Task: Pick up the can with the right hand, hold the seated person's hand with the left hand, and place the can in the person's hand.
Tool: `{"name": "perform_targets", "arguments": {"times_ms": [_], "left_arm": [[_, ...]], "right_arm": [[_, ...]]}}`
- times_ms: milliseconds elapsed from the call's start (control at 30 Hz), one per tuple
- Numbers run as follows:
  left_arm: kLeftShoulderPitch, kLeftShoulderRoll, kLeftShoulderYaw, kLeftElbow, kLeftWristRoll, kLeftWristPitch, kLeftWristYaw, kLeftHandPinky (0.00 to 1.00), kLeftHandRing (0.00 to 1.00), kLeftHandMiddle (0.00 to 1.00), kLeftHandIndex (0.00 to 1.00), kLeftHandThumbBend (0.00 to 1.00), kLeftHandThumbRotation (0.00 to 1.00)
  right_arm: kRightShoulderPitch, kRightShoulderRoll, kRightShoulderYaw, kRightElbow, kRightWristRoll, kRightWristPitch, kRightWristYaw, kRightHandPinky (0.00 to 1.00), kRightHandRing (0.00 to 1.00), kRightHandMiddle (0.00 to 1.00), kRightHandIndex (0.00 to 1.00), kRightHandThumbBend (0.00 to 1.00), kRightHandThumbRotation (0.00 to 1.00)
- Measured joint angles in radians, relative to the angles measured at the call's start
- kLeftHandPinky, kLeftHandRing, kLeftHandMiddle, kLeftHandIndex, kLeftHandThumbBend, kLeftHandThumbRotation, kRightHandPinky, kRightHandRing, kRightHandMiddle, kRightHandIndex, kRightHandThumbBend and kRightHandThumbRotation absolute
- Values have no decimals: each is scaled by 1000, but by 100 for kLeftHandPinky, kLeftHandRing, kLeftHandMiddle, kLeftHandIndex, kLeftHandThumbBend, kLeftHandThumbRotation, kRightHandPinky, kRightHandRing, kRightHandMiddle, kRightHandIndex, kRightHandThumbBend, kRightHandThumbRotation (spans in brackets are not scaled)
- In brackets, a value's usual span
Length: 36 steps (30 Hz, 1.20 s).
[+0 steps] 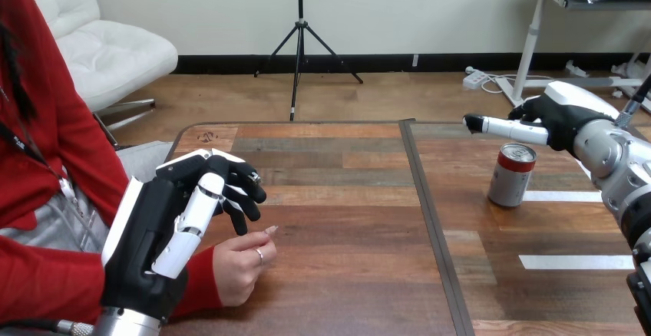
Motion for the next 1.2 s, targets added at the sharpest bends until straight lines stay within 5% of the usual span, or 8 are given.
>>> {"name": "perform_targets", "arguments": {"times_ms": [1200], "left_arm": [[0, -1, 0, 0, -3, 0, -2, 25, 38, 44, 44, 15, 73]], "right_arm": [[17, 0, 9, 0, -2, 2, 16, 73, 79, 79, 76, 96, 100]]}}
